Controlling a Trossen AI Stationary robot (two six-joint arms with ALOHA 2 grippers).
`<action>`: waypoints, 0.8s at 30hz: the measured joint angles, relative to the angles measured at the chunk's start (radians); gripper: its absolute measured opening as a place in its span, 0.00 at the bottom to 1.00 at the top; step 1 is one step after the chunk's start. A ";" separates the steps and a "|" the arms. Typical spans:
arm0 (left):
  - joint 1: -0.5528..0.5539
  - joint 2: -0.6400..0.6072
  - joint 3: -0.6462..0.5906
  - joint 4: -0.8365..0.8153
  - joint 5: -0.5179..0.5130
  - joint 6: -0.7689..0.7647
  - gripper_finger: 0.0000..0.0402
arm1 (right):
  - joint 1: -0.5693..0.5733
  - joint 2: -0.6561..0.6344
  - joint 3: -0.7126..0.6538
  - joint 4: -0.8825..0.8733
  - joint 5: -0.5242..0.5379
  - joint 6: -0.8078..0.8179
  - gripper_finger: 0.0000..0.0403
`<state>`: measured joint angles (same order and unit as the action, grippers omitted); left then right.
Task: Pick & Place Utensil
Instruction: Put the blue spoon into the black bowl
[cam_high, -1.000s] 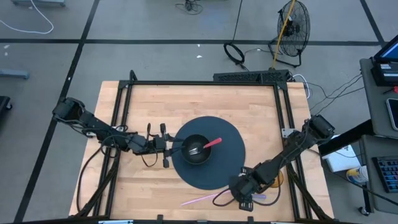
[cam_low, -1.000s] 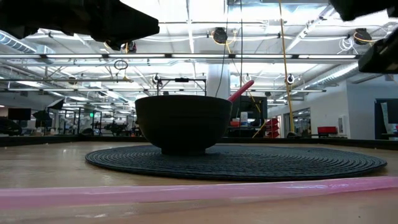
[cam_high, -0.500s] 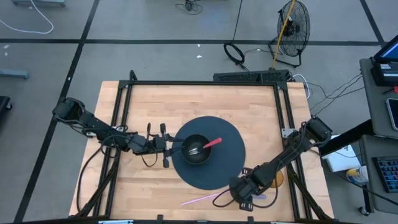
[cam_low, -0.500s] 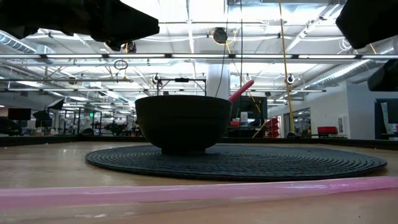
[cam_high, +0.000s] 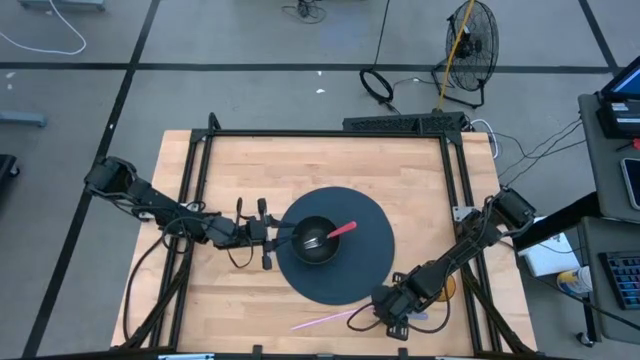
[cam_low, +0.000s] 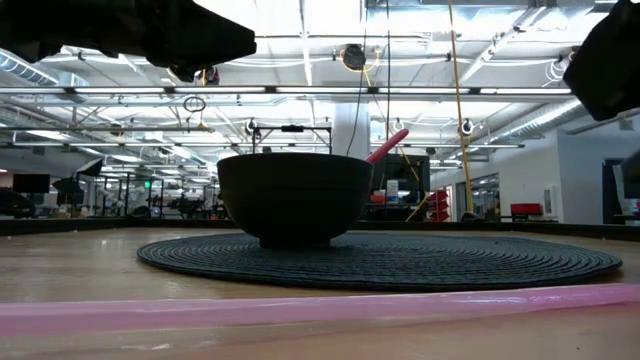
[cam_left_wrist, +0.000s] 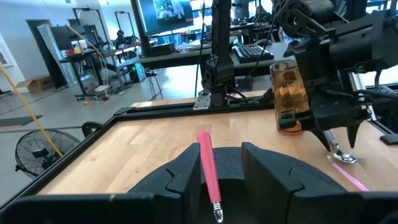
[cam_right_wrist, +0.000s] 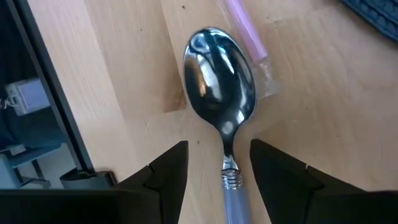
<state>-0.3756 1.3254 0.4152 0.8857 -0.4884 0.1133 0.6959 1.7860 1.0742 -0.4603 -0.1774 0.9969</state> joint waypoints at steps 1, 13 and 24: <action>0.000 0.000 0.000 0.000 0.000 0.001 0.30 | 0.002 -0.001 -0.004 0.000 0.004 0.006 0.42; 0.000 0.000 0.000 0.000 -0.002 0.001 0.30 | 0.016 -0.001 -0.050 -0.019 0.050 0.016 0.32; 0.000 0.000 0.000 -0.001 -0.005 0.002 0.30 | 0.020 0.003 -0.058 -0.042 0.054 0.021 0.25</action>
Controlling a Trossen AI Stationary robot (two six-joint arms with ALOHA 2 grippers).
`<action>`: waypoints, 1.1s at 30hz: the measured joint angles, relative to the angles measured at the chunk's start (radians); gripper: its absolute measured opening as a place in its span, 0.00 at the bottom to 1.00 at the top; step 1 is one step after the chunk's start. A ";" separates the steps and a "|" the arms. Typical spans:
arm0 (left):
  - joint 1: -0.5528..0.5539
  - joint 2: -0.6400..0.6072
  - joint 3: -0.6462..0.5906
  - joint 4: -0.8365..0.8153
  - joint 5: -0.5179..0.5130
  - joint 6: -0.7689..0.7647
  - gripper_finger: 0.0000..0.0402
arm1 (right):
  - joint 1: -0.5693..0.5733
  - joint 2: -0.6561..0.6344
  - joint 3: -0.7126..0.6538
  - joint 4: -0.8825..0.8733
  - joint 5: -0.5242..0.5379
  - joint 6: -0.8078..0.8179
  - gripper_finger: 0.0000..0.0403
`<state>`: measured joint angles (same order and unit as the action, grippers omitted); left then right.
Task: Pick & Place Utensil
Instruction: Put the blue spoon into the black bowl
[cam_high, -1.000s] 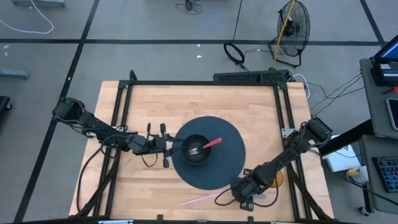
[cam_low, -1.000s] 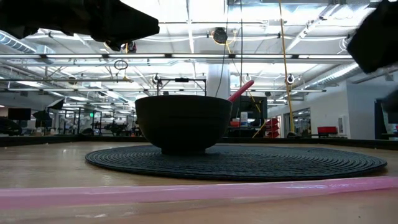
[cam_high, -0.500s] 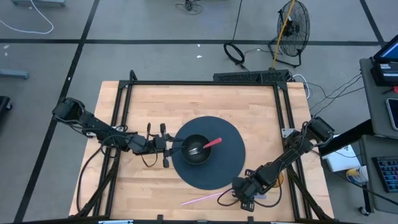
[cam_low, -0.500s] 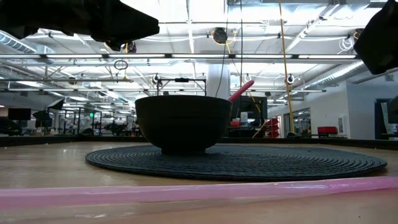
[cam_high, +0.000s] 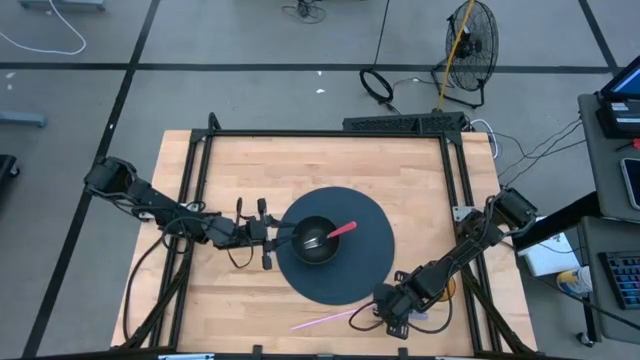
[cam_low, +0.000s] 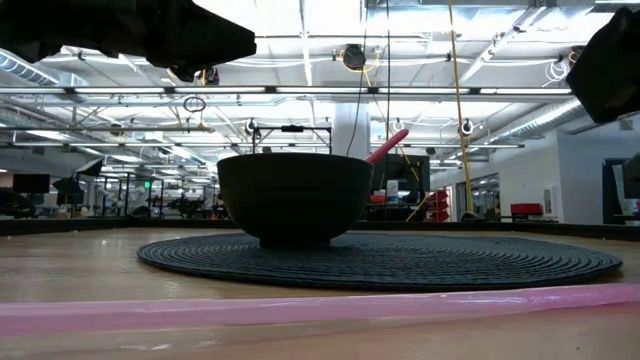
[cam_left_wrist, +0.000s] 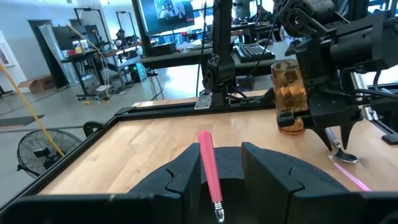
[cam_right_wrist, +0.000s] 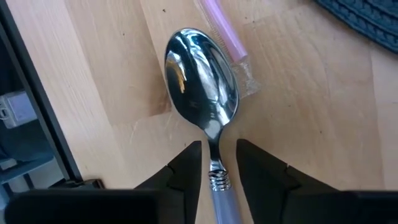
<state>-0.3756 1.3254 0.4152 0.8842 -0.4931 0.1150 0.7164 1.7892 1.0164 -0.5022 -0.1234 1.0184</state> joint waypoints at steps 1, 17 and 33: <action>0.000 0.000 0.000 0.000 0.000 0.000 0.30 | 0.003 0.006 0.000 0.006 -0.001 -0.006 0.24; 0.000 0.000 0.000 -0.004 0.000 -0.001 0.30 | 0.032 0.043 0.000 -0.063 0.042 -0.020 0.27; 0.000 0.000 0.000 -0.007 0.000 0.000 0.30 | 0.032 0.042 0.000 -0.134 0.092 -0.007 0.08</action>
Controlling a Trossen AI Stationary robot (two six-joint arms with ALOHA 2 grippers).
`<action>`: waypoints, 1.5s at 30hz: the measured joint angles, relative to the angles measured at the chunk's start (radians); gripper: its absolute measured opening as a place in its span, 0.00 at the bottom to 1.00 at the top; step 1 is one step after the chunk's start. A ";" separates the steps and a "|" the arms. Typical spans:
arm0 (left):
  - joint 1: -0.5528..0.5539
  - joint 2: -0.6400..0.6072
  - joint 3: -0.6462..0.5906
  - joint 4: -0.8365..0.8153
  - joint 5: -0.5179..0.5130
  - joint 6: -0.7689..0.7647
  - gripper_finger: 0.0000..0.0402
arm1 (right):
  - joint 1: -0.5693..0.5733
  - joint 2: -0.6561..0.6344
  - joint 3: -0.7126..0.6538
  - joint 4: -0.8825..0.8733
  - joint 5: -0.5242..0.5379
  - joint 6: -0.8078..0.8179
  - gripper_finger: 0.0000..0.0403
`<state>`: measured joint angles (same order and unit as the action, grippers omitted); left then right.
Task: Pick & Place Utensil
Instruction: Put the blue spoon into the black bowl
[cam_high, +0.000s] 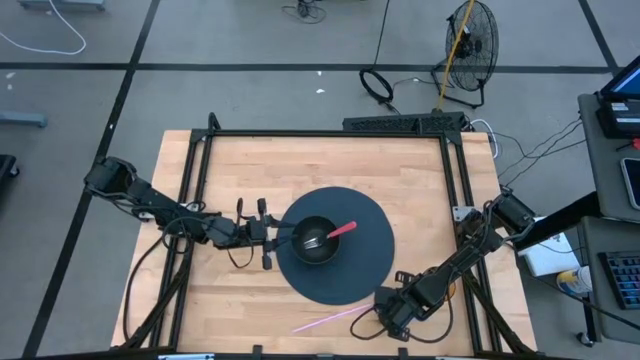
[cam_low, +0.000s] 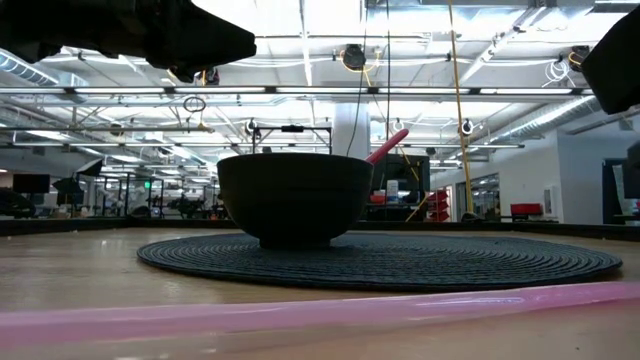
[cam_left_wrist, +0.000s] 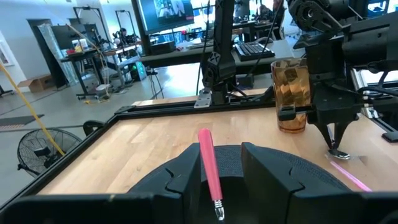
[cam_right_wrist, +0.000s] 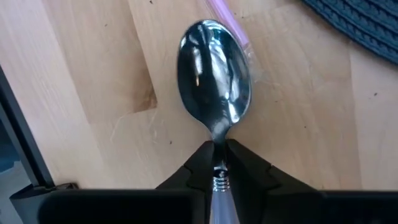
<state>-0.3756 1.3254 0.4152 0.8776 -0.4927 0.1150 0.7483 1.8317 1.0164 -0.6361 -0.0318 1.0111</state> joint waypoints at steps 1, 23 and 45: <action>0.000 0.000 0.000 0.000 0.000 0.000 0.30 | 0.000 0.000 0.000 0.000 0.005 0.000 0.07; 0.000 0.000 0.000 0.001 0.000 0.000 0.30 | -0.055 -0.001 0.071 0.008 0.005 -0.119 0.03; 0.000 0.000 0.000 -0.012 0.004 -0.004 0.30 | -0.140 0.002 0.162 0.034 0.062 -0.339 0.03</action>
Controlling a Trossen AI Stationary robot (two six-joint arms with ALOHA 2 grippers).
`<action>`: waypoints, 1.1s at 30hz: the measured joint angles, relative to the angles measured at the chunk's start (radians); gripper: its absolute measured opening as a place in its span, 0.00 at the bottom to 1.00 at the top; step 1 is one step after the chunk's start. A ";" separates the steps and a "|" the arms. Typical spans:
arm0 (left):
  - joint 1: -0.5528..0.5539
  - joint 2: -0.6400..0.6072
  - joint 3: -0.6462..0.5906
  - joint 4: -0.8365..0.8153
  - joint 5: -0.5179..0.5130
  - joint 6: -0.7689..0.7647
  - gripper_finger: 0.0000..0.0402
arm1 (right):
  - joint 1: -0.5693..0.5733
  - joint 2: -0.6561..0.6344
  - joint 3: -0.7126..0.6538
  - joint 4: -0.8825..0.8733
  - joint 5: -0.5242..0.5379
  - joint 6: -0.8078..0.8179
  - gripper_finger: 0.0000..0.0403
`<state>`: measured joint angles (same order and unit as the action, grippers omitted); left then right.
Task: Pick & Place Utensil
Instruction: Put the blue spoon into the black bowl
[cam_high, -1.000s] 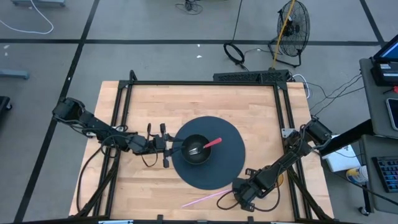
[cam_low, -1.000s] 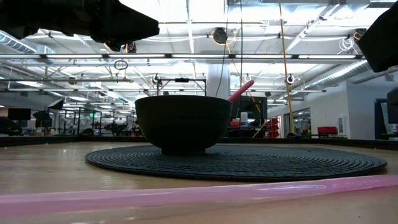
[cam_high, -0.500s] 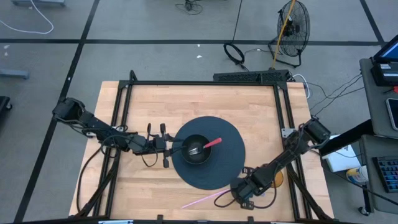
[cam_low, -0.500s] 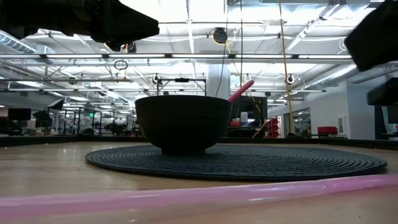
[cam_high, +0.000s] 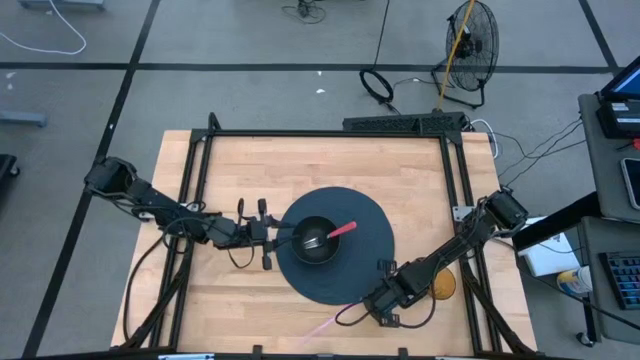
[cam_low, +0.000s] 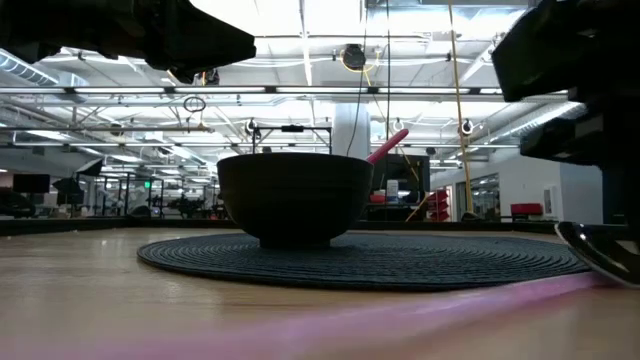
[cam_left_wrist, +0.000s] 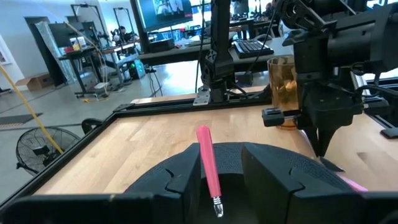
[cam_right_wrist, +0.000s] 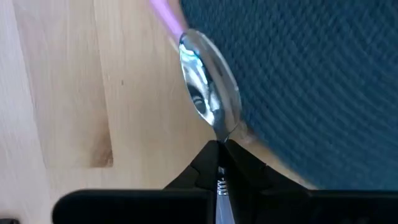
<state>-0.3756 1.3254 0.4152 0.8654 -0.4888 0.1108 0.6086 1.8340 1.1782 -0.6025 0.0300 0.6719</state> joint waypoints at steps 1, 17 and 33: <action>0.000 0.000 0.000 0.000 0.000 0.000 0.30 | -0.004 0.000 0.001 0.005 -0.001 -0.007 0.03; -0.001 0.000 0.000 -0.010 0.001 -0.012 0.30 | -0.025 -0.003 -0.025 0.012 -0.087 0.021 0.13; -0.001 0.000 0.000 -0.009 0.001 -0.011 0.30 | -0.018 -0.005 -0.055 -0.060 -0.136 0.068 0.29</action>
<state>-0.3763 1.3254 0.4152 0.8562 -0.4877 0.0994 0.5903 1.8290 1.1233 -0.6622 -0.1063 0.7399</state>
